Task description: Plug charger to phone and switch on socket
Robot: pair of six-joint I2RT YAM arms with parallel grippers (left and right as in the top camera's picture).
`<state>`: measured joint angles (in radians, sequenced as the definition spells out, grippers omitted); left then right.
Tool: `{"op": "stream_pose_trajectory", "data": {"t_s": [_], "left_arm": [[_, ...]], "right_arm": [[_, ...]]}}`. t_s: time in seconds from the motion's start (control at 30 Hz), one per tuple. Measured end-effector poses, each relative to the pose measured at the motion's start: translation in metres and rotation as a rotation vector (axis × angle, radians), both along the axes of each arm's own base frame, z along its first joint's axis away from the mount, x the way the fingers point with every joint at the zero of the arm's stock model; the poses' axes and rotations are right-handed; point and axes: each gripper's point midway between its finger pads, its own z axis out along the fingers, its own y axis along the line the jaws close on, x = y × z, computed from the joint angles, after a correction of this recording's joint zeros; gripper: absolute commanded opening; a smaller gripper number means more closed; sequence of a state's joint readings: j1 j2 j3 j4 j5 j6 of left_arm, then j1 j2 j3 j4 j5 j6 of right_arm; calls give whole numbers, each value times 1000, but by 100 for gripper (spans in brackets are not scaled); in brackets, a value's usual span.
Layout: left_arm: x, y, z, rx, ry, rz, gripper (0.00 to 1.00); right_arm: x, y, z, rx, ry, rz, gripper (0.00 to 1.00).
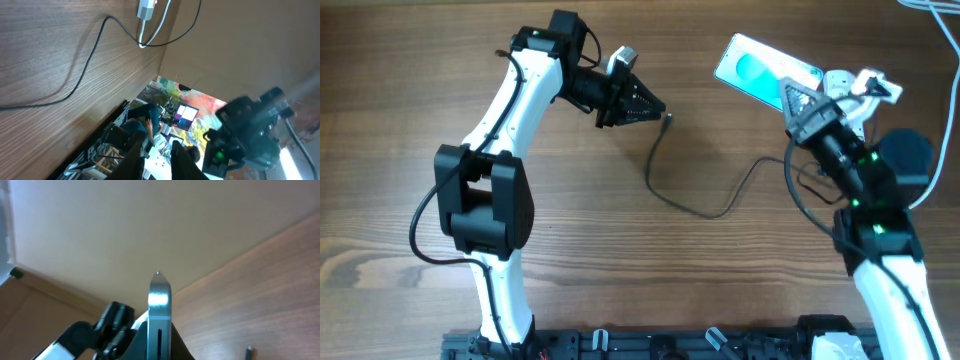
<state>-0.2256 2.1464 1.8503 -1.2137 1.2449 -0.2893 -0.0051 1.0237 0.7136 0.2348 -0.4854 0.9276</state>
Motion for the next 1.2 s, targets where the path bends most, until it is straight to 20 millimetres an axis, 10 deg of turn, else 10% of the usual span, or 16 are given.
{"op": "stream_pose_trajectory", "data": {"t_s": [0.37, 0.8, 1.2], "left_arm": [[16, -4, 3, -13, -24, 34, 9], [30, -9, 6, -17, -4, 77, 9], [41, -90, 17, 9, -39, 123, 20]], "right_arm": [[66, 63, -73, 141, 107, -37, 4], [72, 48, -85, 237, 182, -198, 4], [72, 44, -94, 490, 315, -260, 4]]}}
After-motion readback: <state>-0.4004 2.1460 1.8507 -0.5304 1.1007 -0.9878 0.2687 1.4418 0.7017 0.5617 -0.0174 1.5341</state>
